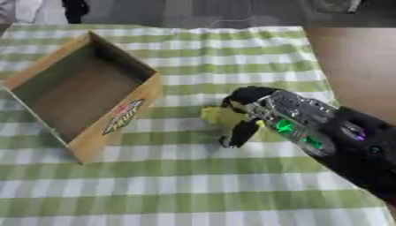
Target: Pick up objects on the table and place them in the box.
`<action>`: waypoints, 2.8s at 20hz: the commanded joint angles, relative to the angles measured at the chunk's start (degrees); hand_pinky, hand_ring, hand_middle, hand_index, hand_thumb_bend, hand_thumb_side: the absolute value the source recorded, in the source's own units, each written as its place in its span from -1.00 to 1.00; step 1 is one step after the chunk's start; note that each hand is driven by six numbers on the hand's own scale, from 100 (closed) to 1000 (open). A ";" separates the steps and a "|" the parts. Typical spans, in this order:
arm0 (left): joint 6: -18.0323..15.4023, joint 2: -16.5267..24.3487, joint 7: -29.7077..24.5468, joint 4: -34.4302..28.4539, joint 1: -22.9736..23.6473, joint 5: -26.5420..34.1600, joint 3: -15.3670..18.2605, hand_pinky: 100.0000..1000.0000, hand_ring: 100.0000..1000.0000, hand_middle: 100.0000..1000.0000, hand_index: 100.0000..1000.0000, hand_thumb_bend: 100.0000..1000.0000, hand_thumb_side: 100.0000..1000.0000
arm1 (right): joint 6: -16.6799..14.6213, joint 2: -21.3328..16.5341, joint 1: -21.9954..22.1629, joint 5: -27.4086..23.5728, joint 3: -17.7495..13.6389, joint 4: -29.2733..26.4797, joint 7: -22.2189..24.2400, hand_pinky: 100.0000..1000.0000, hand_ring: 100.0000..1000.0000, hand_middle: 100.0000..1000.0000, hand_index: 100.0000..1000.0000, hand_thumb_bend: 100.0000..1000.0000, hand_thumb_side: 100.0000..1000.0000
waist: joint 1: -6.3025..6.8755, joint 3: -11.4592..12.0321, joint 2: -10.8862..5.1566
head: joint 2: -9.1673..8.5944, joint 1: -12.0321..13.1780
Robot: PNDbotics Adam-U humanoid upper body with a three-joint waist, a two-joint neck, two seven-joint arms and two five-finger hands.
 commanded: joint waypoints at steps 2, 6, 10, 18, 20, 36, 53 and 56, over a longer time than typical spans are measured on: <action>-0.08 0.80 -0.15 -1.09 -0.52 0.10 0.02 0.30 0.15 0.11 0.35 -1.00 0.77 | 12.33 -1.01 -1.10 0.87 -1.28 -0.79 11.31 0.72 0.96 0.37 0.66 -0.86 -0.21 | 0.13 0.02 -0.90 | -0.42 -0.10; -0.10 0.85 -0.19 -1.09 -0.49 0.07 0.04 0.31 0.15 0.12 0.35 -1.00 0.77 | 13.62 -1.61 -1.44 1.54 -1.91 -3.29 11.31 0.70 0.93 0.30 0.59 -1.00 -0.22 | 0.12 -0.10 -0.96 | -0.39 -0.05; -0.07 0.88 -0.23 -1.09 -0.48 0.02 0.07 0.31 0.15 0.12 0.35 -1.00 0.77 | 14.80 -2.32 -1.94 2.51 -2.30 -5.93 11.31 0.68 0.89 0.22 0.53 -1.00 -0.34 | 0.06 -0.21 -1.01 | -0.41 -0.01; 0.04 0.99 -0.11 -1.09 -0.47 0.01 0.13 0.31 0.15 0.12 0.36 -1.00 0.77 | 16.73 -3.23 -3.67 6.03 -3.63 -10.98 11.31 0.62 0.77 -0.05 0.28 -1.00 -0.54 | -0.13 -0.31 -1.24 | -0.53 0.08; 0.09 1.00 -0.10 -1.09 -0.45 0.00 0.13 0.31 0.15 0.12 0.36 -1.00 0.77 | 16.90 -3.42 -4.54 7.18 -3.90 -12.69 11.31 0.60 0.75 -0.09 0.24 -1.00 -0.54 | -0.19 -0.36 -1.29 | -0.52 0.10; 0.42 1.14 -0.19 -1.09 -0.07 0.34 -0.25 0.30 0.16 0.11 0.36 -1.00 0.77 | 17.17 5.96 -19.52 10.36 -4.94 -17.33 11.31 0.60 0.70 -0.21 0.13 -1.00 -0.63 | -0.12 0.01 -2.36 | -0.17 -0.64; 0.52 0.40 -1.61 -1.09 -0.68 1.52 -1.48 0.31 0.15 0.11 0.36 -1.00 0.77 | 13.25 30.03 -27.77 21.00 -6.56 5.30 9.17 0.64 0.70 -0.25 0.11 -1.00 -0.68 | 0.03 4.27 -1.57 | -1.04 -4.60; 0.53 0.30 -1.86 -1.09 -1.11 1.84 -1.72 0.31 0.15 0.11 0.36 -1.00 0.79 | 13.38 33.59 -27.25 21.87 -7.81 9.89 5.79 0.65 0.69 -0.26 0.11 -1.00 -0.68 | -0.04 5.20 -1.19 | -1.53 -5.37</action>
